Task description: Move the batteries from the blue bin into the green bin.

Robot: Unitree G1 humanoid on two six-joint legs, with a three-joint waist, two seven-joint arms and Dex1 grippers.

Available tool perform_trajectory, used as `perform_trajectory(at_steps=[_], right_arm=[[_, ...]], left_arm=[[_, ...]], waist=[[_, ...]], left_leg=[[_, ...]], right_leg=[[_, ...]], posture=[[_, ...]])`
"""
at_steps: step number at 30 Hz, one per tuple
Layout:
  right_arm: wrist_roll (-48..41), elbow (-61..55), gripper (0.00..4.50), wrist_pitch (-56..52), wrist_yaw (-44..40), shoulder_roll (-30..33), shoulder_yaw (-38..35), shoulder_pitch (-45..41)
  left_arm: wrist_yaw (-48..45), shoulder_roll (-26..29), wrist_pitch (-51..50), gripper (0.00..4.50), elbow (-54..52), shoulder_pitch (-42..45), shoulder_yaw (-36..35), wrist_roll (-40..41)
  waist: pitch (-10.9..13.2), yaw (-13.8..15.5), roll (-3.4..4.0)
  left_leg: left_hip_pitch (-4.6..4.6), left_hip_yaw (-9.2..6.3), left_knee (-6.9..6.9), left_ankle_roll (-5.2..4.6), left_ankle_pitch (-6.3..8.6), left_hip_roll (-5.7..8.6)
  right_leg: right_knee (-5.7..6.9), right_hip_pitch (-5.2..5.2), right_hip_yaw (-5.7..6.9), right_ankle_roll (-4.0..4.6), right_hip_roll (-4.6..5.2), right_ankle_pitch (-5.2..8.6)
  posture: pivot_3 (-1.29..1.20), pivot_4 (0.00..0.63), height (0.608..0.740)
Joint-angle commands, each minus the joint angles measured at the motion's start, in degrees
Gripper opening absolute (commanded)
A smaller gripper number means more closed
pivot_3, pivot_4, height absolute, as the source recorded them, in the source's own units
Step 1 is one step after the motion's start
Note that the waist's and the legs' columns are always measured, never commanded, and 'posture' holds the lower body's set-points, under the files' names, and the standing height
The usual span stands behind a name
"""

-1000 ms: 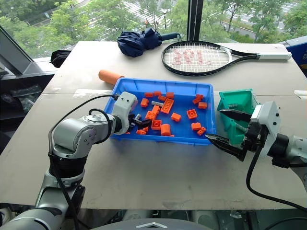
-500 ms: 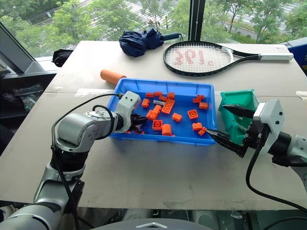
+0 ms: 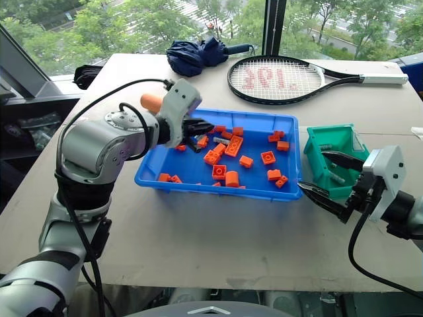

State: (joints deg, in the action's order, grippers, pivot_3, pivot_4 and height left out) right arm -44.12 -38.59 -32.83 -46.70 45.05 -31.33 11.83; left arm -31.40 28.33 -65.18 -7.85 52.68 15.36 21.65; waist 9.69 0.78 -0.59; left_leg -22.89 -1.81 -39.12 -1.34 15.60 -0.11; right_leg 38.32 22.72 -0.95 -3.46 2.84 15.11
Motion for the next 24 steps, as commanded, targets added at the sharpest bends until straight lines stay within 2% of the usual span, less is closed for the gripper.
perform_trajectory(at_steps=[1,8,11,16,22,24], right_arm=[[-0.66,-2.38,4.50,1.49,0.95,-0.40,-2.84,0.79],[-0.96,-5.80,4.50,1.73,3.06,-1.54,-5.32,4.42],[-1.06,-7.57,4.50,1.46,4.41,-2.38,-6.24,6.44],[2.54,-8.10,4.50,0.14,9.01,-2.01,-5.75,7.80],[1.34,-8.59,4.50,-1.23,10.64,-1.61,-5.28,7.42],[1.75,-8.59,4.50,-1.02,10.73,-1.75,-4.80,7.58]], left_arm=[[-5.65,-4.27,10.97,0.02,10.47,4.51,5.60,-3.76],[-13.09,-13.38,24.26,0.02,30.95,11.37,11.50,-10.17],[-13.81,-16.46,27.57,0.02,38.50,13.50,10.57,-12.24],[-15.65,-18.64,30.21,0.02,44.02,15.14,10.10,-14.78],[-16.78,-19.87,32.86,0.02,47.77,16.26,9.26,-17.21],[-17.32,-20.06,33.68,1.03,48.51,16.49,8.29,-17.25]], waist=[[0.01,-0.01,-0.01],[0.03,-0.02,-0.01],[0.03,-0.15,-0.01],[0.03,-0.13,-0.02],[0.03,-0.07,-0.02],[0.03,-0.08,-0.02]], left_leg=[[0.00,-0.01,0.00,0.00,0.00,0.04],[-0.04,0.01,0.02,-0.04,0.02,0.08],[-0.06,0.02,0.02,-0.09,0.05,0.10],[-0.06,0.02,0.02,-0.11,0.06,0.07],[-0.08,0.01,0.02,-0.11,0.06,0.08],[-0.08,0.01,0.02,-0.11,0.06,0.08]], right_leg=[[0.01,0.00,0.02,0.00,-0.05,0.00],[-0.04,0.03,0.01,0.00,-0.11,0.00],[-0.08,0.03,-0.01,0.00,-0.11,0.01],[-0.08,0.04,0.00,-0.01,-0.12,0.01],[-0.08,0.04,0.00,-0.01,-0.12,0.01],[-0.08,0.04,0.00,-0.01,-0.12,0.01]], posture=[[0.00,0.150,0.740],[0.00,0.150,0.740],[0.00,0.150,0.740],[0.00,0.150,0.740],[0.00,0.150,0.740],[0.00,0.150,0.740]])
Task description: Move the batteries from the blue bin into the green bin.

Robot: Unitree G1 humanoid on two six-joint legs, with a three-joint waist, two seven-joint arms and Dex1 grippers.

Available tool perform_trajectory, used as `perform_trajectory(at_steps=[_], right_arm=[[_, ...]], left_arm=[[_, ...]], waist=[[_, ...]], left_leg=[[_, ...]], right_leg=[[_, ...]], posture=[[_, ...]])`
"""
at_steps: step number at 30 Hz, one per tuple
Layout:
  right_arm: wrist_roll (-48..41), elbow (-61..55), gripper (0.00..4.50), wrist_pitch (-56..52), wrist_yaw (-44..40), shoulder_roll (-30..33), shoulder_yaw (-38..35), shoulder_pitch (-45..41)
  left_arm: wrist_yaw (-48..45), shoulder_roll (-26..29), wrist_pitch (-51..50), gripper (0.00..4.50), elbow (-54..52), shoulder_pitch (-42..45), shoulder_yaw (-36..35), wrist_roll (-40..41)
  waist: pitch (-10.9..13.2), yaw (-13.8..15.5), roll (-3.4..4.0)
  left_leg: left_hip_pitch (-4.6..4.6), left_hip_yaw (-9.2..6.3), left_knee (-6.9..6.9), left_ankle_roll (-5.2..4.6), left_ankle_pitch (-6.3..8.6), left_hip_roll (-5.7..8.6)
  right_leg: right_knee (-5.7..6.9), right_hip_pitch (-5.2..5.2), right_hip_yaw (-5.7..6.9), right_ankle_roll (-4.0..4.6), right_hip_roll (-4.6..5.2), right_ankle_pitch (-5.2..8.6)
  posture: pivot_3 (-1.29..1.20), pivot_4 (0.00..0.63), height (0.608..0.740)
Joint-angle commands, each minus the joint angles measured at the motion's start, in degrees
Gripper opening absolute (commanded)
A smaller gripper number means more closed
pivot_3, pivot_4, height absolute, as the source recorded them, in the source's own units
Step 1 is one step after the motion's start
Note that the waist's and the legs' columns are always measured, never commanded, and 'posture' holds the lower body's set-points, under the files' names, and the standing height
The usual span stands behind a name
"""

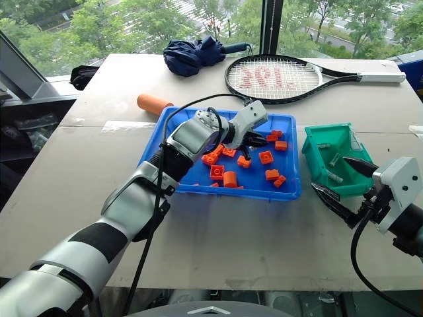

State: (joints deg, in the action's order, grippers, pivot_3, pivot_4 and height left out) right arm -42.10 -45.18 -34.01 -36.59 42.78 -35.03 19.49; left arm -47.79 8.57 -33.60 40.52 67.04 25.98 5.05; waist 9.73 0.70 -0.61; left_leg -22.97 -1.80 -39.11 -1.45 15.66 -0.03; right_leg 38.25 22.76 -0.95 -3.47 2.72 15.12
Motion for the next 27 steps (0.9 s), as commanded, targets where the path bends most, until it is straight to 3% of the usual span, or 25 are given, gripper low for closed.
perform_trajectory(at_steps=[1,4,6,8,16,22,27], right_arm=[[0.09,-1.95,4.50,0.36,0.60,0.45,-0.70,-0.04],[0.58,-1.82,4.50,0.52,0.87,0.46,0.29,-0.57],[0.60,-1.60,4.50,0.35,1.33,0.64,1.37,-1.79],[1.04,-1.11,4.50,0.12,1.55,1.07,3.12,-3.44],[8.62,9.83,4.50,1.45,-0.03,2.81,20.11,-21.26],[17.71,28.62,4.50,4.50,-7.36,1.84,34.83,-40.92],[25.30,48.61,4.50,9.72,-15.50,-3.06,45.52,-57.97]], left_arm=[[-0.97,-0.43,2.28,1.36,0.16,2.20,-3.18,-0.43],[0.20,-0.55,2.37,2.66,0.24,2.57,-5.68,-0.47],[-0.06,0.66,2.05,3.80,-0.92,2.54,-7.66,-0.09],[-2.06,2.80,0.44,4.43,-4.00,2.08,-9.77,1.26],[-16.16,20.38,2.84,4.43,-24.38,-7.22,-13.99,4.89],[-26.30,34.92,0.69,4.43,-39.91,-18.13,-18.39,10.82],[-25.28,43.46,-5.76,4.43,-51.04,-27.48,-25.81,15.45]], waist=[[0.00,-0.01,0.00],[0.00,-0.01,0.00],[0.00,-0.03,0.00],[0.00,-0.28,0.00],[0.04,-2.00,0.08],[0.12,-1.37,0.05],[0.26,-1.60,-0.11]], left_leg=[[0.00,0.00,0.00,0.00,0.00,0.00],[0.00,0.00,0.00,0.00,0.00,-0.02],[0.00,0.00,0.00,0.00,0.00,-0.02],[0.02,0.01,0.00,0.00,0.00,-0.02],[0.15,0.10,0.09,0.02,-0.01,-0.18],[-0.04,0.18,0.07,0.04,-0.03,-0.22],[-0.14,0.25,-0.04,0.02,-0.01,-0.21]], right_leg=[[0.00,0.00,0.00,0.00,0.00,0.00],[0.00,0.00,0.01,0.00,0.00,0.00],[0.00,0.00,0.00,0.00,0.00,0.00],[0.00,0.00,-0.01,0.00,-0.01,0.00],[0.08,0.05,-0.13,0.01,-0.06,0.00],[0.24,0.33,-0.18,0.02,-0.04,0.01],[0.25,0.42,-0.19,0.01,0.05,-0.01]], posture=[[0.00,0.150,0.740],[0.00,0.150,0.740],[0.00,0.150,0.740],[0.00,0.150,0.740],[0.00,0.150,0.740],[0.00,0.150,0.740],[0.00,0.150,0.740]])
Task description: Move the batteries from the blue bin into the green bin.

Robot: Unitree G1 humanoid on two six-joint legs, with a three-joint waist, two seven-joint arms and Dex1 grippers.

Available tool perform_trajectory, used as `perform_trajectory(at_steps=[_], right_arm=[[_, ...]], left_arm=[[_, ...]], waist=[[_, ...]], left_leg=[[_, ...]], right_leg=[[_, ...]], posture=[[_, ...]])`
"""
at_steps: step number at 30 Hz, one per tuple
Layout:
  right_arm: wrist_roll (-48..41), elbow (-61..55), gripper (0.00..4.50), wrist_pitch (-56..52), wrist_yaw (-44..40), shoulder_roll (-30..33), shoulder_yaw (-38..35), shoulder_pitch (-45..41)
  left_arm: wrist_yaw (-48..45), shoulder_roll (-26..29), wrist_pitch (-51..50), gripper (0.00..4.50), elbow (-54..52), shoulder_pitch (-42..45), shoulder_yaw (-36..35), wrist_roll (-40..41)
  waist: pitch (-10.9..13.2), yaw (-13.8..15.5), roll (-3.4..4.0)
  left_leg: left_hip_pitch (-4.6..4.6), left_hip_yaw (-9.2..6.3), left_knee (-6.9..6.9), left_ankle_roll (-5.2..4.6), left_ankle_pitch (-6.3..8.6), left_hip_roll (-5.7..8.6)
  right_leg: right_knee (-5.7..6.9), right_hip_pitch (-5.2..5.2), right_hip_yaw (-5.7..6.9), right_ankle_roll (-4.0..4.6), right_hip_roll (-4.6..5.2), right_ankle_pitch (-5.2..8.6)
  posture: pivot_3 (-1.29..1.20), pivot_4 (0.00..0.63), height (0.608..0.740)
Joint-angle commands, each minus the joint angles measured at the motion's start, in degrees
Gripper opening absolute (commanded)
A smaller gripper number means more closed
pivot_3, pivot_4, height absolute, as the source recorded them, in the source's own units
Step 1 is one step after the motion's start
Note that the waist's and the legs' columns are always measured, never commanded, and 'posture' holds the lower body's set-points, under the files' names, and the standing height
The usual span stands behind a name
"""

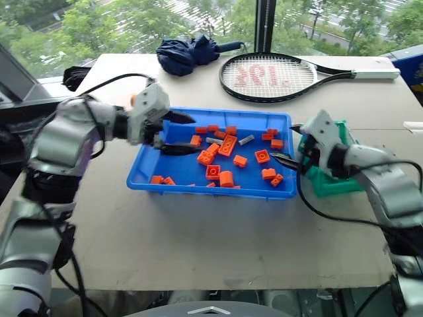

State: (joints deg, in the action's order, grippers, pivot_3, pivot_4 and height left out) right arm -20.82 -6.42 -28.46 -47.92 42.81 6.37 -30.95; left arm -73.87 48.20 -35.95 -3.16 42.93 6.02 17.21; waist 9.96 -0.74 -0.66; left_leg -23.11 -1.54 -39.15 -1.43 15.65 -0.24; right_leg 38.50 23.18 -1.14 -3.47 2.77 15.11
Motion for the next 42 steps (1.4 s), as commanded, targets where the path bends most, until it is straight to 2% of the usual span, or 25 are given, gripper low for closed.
perform_trajectory(at_steps=[1,5,7,12,15,21,24,31,32,42], right_arm=[[5.28,14.04,4.50,5.52,-5.97,-4.53,5.71,-10.43],[7.66,30.81,4.50,8.13,-13.69,-10.92,9.48,-19.70],[11.38,41.59,4.50,13.17,-15.95,-13.83,11.48,-24.40],[16.39,59.39,4.50,21.63,-16.16,-19.95,11.95,-32.69],[19.12,66.69,4.50,25.73,-15.47,-22.65,11.79,-36.10],[23.69,73.61,4.50,25.88,-17.58,-24.70,12.34,-39.09],[25.80,74.91,3.71,25.67,-17.98,-24.79,12.66,-39.45],[26.89,73.96,0.28,26.00,-19.27,-25.20,11.61,-38.93],[27.25,73.73,0.04,26.22,-19.36,-25.10,11.73,-38.76],[26.55,67.54,0.04,24.81,-21.45,-22.91,9.67,-37.00]], left_arm=[[1.42,5.16,-4.70,4.43,-9.16,-5.22,-7.48,4.13],[4.58,8.37,-9.04,4.43,-14.94,-11.19,-13.02,6.72],[5.99,9.25,-12.04,4.43,-17.74,-13.60,-16.23,9.08],[8.87,11.46,-14.92,4.43,-20.51,-17.32,-19.20,10.91],[10.35,11.76,-15.64,4.43,-20.86,-16.90,-19.07,12.18],[12.30,11.67,-16.31,4.43,-21.31,-14.64,-17.33,14.37],[12.77,11.94,-16.32,4.50,-21.60,-14.41,-16.94,15.15],[13.98,11.83,-16.26,4.50,-21.81,-14.17,-16.08,16.16],[14.09,11.85,-16.15,4.50,-21.72,-14.09,-15.86,16.25],[13.90,11.39,-14.75,4.50,-19.99,-12.08,-13.19,16.40]], waist=[[0.03,-0.21,-0.05],[0.12,-0.37,-0.06],[0.19,-0.22,-0.13],[0.25,-0.35,-0.10],[0.25,-0.32,-0.10],[0.25,-0.47,-0.10],[0.25,-0.64,-0.10],[0.25,-0.82,-0.10],[0.25,-0.90,-0.10],[0.25,-1.21,-0.10]], left_leg=[[0.01,0.00,0.00,0.00,0.00,-0.04],[0.03,0.01,0.05,0.01,0.00,-0.06],[0.02,-0.05,0.07,0.01,0.00,-0.07],[0.00,0.01,0.05,0.24,-0.13,-0.04],[0.01,-0.02,0.09,0.29,-0.16,-0.04],[-0.18,0.04,0.10,0.38,-0.21,-0.01],[-0.20,0.04,0.10,0.41,-0.23,-0.01],[-0.21,0.03,0.10,0.42,-0.23,-0.01],[-0.20,0.03,0.10,0.42,-0.23,-0.01],[-0.23,-0.01,0.10,0.42,-0.23,0.00]], right_leg=[[0.00,0.00,0.01,0.00,-0.03,0.00],[0.02,0.03,0.00,0.01,-0.07,0.00],[0.03,0.03,0.06,0.02,-0.06,0.01],[0.03,0.06,0.02,0.01,0.00,0.00],[0.08,0.09,0.03,0.02,-0.01,0.00],[0.27,0.38,-0.06,0.02,0.00,0.00],[0.31,0.44,-0.09,0.02,-0.01,0.00],[0.32,0.44,-0.08,0.02,-0.01,0.00],[0.32,0.44,-0.08,0.02,-0.01,0.00],[0.32,0.44,-0.05,0.02,-0.01,0.00]], posture=[[0.00,0.150,0.740],[0.00,0.150,0.740],[0.00,0.150,0.740],[0.00,0.150,0.740],[0.00,0.150,0.740],[0.00,0.150,0.740],[0.00,0.150,0.740],[0.00,0.150,0.740],[0.00,0.150,0.740],[0.00,0.150,0.740]])
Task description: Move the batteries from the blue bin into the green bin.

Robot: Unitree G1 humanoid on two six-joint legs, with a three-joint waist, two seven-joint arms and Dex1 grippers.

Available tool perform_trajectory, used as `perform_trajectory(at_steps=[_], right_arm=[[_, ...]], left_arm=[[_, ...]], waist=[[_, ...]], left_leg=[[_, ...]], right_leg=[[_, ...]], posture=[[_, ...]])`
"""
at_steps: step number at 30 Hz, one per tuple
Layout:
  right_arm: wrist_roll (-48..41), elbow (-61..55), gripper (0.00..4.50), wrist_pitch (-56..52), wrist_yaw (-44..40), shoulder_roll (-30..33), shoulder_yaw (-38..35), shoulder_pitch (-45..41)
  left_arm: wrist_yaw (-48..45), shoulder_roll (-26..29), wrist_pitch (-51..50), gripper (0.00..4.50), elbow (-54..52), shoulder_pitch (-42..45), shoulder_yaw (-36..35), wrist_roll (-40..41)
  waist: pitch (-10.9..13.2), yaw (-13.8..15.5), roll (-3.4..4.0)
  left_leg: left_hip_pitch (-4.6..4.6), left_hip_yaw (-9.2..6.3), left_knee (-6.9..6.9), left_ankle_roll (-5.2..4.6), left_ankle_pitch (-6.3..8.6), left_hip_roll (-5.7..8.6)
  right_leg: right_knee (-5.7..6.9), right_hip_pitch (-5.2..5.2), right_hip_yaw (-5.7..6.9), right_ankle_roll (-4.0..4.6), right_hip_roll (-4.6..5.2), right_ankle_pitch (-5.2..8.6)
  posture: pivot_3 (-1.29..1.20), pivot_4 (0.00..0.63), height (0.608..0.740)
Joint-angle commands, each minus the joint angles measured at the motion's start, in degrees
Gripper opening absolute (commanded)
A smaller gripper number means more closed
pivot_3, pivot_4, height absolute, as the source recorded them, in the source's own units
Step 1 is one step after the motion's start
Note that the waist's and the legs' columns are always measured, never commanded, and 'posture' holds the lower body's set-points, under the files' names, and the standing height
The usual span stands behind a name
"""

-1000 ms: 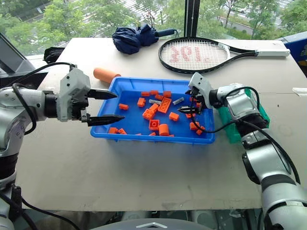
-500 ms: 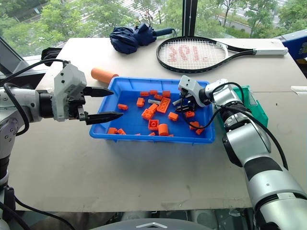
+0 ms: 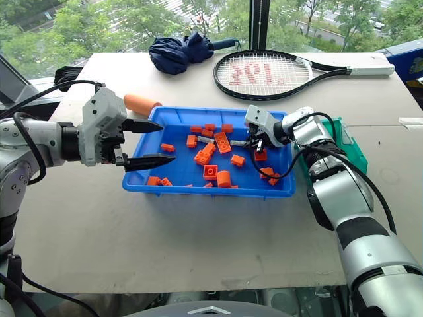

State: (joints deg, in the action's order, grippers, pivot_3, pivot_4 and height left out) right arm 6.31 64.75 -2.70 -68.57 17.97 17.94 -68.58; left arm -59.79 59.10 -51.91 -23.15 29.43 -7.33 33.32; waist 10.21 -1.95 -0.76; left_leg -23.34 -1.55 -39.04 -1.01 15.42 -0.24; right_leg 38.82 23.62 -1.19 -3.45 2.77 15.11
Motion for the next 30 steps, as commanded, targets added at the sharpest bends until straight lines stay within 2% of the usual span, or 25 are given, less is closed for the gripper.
perform_trajectory(at_steps=[1,4,8,12,16,19,22,30], right_arm=[[-1.13,-5.60,0.04,-1.63,-1.18,2.67,-2.46,1.06],[-2.82,-15.82,0.04,-5.96,-3.05,6.04,-3.94,3.93],[-6.45,-39.39,0.04,-20.05,-2.15,12.48,-8.06,11.50],[-9.79,-63.67,0.04,-38.04,3.16,20.59,-17.42,20.63],[-11.43,-78.08,0.04,-51.27,8.70,27.99,-29.35,31.01],[-12.72,-83.56,0.04,-56.90,12.06,30.73,-37.46,38.74],[-13.97,-86.04,0.04,-59.54,14.84,31.52,-41.34,43.11],[-17.33,-86.77,0.04,-59.78,19.59,32.45,-41.21,46.45]], left_arm=[[-0.30,0.22,1.26,4.50,-0.10,1.84,0.44,0.60],[-0.18,-0.60,0.64,4.50,-0.33,3.30,0.62,1.96],[-0.01,-2.38,0.08,4.50,-0.31,5.53,1.11,3.86],[0.17,-6.39,-0.72,4.50,0.81,10.59,2.24,7.16],[-0.39,-9.70,-0.46,4.50,1.75,14.59,3.85,9.27],[-1.80,-11.12,0.81,4.50,2.69,16.27,5.47,9.15],[-3.28,-11.93,2.39,4.50,4.07,17.48,7.01,8.41],[-5.44,-11.15,5.85,4.50,5.79,16.62,9.39,5.23]], waist=[[0.00,0.00,0.00],[0.00,0.20,0.00],[0.00,0.35,0.00],[0.01,1.16,0.01],[0.00,1.84,-0.01],[-0.01,1.90,-0.01],[-0.01,1.25,0.01],[-0.02,1.07,0.05]], left_leg=[[-0.01,0.00,0.00,0.00,0.00,0.00],[-0.27,-0.11,-0.10,0.00,0.00,0.01],[-0.45,-0.15,-0.15,0.00,0.00,0.05],[-0.51,-0.15,-0.15,-0.01,0.00,0.04],[-0.49,-0.14,-0.18,-0.11,0.06,0.07],[-0.44,-0.19,-0.21,-0.29,0.16,0.09],[-0.36,-0.08,-0.22,-0.30,0.16,0.09],[-0.31,-0.01,-0.21,-0.30,0.16,0.04]], right_leg=[[0.00,0.01,0.00,0.00,0.00,0.00],[0.00,0.18,0.11,0.00,0.02,0.00],[0.01,0.30,0.17,-0.01,0.10,-0.01],[0.02,0.37,0.17,-0.01,0.09,0.00],[0.02,0.32,0.17,-0.01,0.10,0.00],[-0.01,0.19,0.23,-0.01,0.10,0.00],[0.04,0.19,0.11,-0.01,0.04,-0.01],[0.05,0.20,0.00,0.00,-0.05,0.00]], posture=[[0.00,0.150,0.740],[0.00,0.150,0.740],[0.00,0.150,0.740],[0.00,0.150,0.740],[0.00,0.150,0.740],[0.00,0.150,0.740],[0.00,0.150,0.740],[0.00,0.150,0.740]])
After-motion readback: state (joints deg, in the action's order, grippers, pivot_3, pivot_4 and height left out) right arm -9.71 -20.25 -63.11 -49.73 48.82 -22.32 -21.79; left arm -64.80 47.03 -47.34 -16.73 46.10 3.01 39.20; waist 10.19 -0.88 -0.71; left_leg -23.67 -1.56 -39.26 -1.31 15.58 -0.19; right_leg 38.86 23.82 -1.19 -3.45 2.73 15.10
